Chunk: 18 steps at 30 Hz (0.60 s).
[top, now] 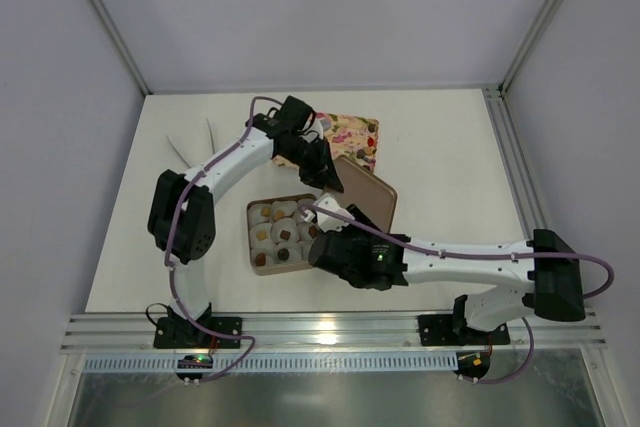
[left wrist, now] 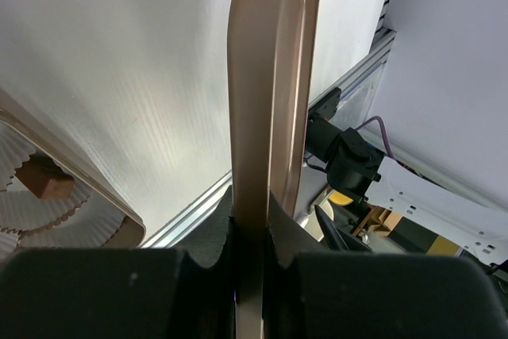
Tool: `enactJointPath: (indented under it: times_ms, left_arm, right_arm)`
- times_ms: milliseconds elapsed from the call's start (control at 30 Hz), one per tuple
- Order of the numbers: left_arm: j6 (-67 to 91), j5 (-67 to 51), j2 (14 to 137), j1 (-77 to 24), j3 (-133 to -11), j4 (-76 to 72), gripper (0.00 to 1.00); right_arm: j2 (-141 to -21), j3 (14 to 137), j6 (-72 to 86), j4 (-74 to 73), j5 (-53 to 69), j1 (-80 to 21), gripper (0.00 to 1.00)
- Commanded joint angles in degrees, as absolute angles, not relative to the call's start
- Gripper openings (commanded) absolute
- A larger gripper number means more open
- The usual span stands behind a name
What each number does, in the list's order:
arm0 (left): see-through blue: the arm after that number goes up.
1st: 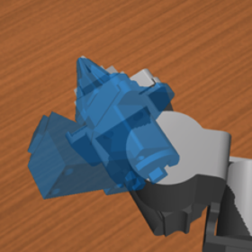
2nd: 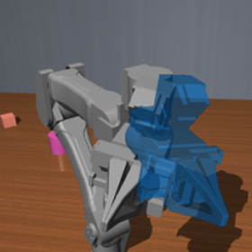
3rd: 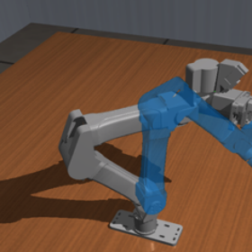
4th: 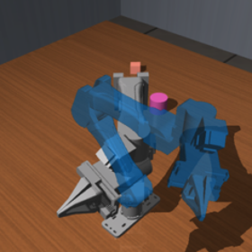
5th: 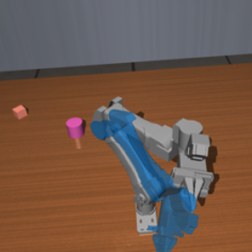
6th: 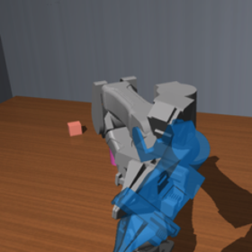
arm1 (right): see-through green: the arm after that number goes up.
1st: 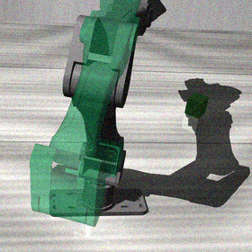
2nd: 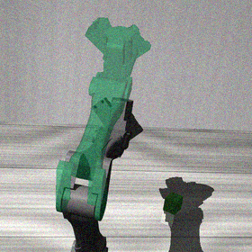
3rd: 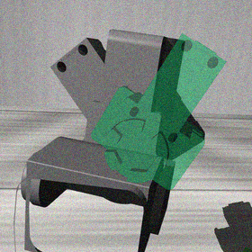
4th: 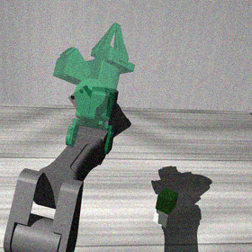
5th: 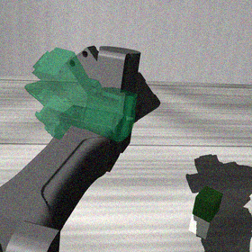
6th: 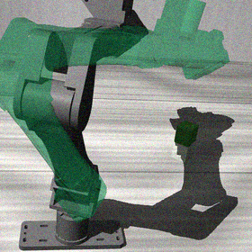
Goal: Pack the chocolate
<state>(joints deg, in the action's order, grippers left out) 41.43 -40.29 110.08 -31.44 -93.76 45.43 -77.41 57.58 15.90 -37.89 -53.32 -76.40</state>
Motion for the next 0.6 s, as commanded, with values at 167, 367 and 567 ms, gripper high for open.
enactJointPath:
  times_ms: [167, 367, 567]
  left_arm:
    - [40.25, -43.33, 105.38, -30.67, -94.48, 46.93, 0.04]
    - [40.34, -43.94, 104.77, -30.59, -94.04, 46.85, 0.05]
    - [40.43, -44.38, 104.33, -30.59, -94.13, 47.11, 0.1]
  right_arm:
    - [-86.04, 61.43, 11.43, -37.1, -65.65, -76.82, 0.48]
    - [-87.8, 61.87, 9.85, -36.04, -67.67, -76.73, 0.3]
    - [-89.12, 62.05, 9.4, -36.82, -70.83, -76.82, 0.09]
